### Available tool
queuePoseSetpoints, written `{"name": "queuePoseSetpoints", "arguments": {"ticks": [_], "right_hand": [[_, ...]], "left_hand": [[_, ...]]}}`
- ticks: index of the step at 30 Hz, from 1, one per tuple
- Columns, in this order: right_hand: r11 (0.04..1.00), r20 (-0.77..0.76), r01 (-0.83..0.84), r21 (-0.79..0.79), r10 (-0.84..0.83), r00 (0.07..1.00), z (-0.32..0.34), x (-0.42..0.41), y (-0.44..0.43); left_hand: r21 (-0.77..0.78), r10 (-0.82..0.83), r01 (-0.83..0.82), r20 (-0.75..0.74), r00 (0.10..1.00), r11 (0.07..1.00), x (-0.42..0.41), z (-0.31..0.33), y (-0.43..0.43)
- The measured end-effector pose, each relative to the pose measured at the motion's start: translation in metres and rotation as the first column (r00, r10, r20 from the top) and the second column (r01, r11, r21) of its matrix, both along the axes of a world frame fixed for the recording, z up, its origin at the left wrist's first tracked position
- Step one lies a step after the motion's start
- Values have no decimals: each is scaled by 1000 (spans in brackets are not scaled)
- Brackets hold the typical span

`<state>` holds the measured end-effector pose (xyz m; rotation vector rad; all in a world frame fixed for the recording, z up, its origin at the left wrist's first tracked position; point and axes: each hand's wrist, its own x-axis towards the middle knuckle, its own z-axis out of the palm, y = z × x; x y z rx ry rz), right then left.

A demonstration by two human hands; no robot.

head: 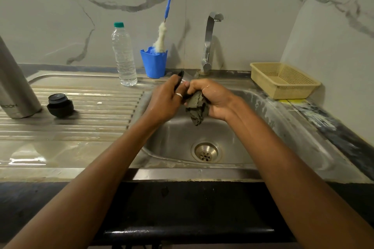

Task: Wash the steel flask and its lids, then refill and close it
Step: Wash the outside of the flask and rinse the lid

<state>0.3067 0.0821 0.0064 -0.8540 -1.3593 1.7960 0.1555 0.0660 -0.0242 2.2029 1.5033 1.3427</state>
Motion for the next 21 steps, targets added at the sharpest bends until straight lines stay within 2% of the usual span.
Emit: {"name": "queuePoseSetpoints", "arguments": {"ticks": [3,5,7,8,10,13,15,16,18,19,21], "right_hand": [[998,-18,58,1,-58,998,4,1,0],[988,36,142,63,-144,989,2,-1,3],[973,99,198,119,-210,973,-2,-2,6],[970,105,211,123,-225,969,-4,-3,7],[971,85,217,97,-225,971,-5,-3,6],[978,92,192,75,-199,976,-6,-4,4],[974,178,196,112,-214,961,-6,-3,4],[963,248,213,164,-249,936,-5,-2,4],[896,385,280,346,-407,828,-2,0,7],[839,408,303,452,-496,766,1,1,8],[670,337,298,680,-647,684,4,1,9]], "left_hand": [[9,-23,23,-56,998,1000,-5,-2,3],[45,-27,32,-106,994,998,-8,-3,5],[144,53,-27,-178,983,989,-11,-6,9],[155,93,-67,-166,982,986,-12,-6,10],[101,99,-95,-34,994,990,-13,-4,8],[7,-41,40,147,988,999,-16,1,4],[-39,-80,92,240,967,995,-16,6,-1],[-58,-46,64,271,962,996,-17,7,-2],[-88,60,-37,277,959,995,-22,6,1],[-97,98,-75,260,961,992,-25,5,3],[-110,132,-111,206,970,988,-31,2,8]]}}
